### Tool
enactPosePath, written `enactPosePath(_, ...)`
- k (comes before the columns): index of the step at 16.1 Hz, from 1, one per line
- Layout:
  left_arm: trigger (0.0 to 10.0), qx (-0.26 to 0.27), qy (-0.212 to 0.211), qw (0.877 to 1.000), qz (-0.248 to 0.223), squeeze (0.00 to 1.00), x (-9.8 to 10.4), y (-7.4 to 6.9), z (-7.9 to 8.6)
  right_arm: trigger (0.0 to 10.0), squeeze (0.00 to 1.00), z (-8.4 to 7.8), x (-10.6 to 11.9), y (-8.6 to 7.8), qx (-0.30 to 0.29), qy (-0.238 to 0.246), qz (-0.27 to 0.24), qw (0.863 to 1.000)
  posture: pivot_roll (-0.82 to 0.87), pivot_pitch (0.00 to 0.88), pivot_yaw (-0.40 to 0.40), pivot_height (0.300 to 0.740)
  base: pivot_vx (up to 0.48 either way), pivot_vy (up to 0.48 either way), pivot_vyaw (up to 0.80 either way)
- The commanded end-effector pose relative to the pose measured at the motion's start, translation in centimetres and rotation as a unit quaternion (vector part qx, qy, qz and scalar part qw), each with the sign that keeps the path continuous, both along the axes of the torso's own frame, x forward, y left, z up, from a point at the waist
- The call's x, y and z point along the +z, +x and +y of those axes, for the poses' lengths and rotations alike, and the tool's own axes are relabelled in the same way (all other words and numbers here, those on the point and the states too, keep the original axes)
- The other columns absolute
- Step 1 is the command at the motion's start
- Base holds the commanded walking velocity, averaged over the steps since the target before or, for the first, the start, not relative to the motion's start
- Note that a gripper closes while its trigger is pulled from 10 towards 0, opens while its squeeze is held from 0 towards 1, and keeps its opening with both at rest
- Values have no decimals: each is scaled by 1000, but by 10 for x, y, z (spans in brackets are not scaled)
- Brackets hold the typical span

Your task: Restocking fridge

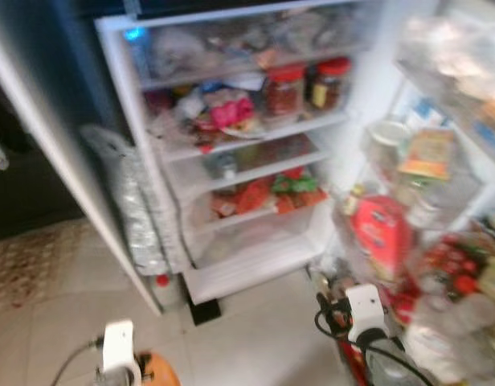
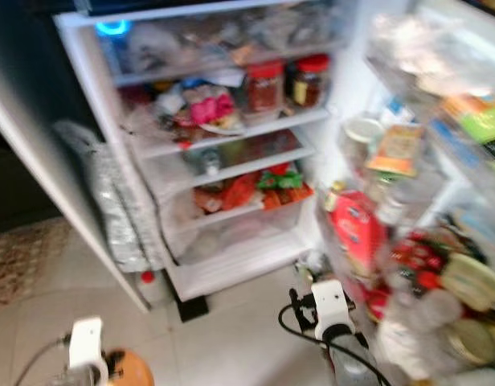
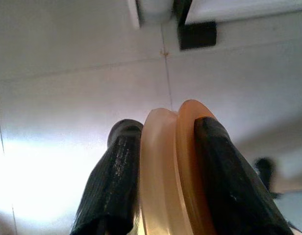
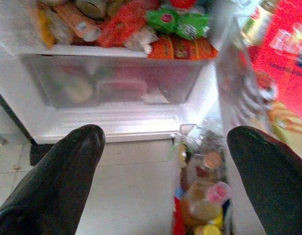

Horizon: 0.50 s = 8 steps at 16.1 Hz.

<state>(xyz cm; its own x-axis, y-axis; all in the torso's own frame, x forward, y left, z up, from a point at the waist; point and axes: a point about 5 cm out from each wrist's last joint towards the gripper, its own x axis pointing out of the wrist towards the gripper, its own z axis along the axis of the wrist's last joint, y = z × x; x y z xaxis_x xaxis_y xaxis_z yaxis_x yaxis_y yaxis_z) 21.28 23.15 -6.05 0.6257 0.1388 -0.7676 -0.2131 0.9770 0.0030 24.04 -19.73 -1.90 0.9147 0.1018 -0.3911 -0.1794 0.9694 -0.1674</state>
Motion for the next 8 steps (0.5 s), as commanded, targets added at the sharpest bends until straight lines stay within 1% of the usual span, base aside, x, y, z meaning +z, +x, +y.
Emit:
enactPosePath(1, 10000, 1, -7, 1000, 8, 0, -3, -4, -4, 10000, 0, -5, -2, -3, -4, -6, 6, 1000, -215, 48, -10, 740, 0, -247, 0)
enactPosePath(8, 10000, 1, -8, 1000, 7, 0, -4, -4, -5, 10000, 0, -6, -2, -4, -1, -10, 6, 1000, -215, 46, -13, 740, 0, -248, 0)
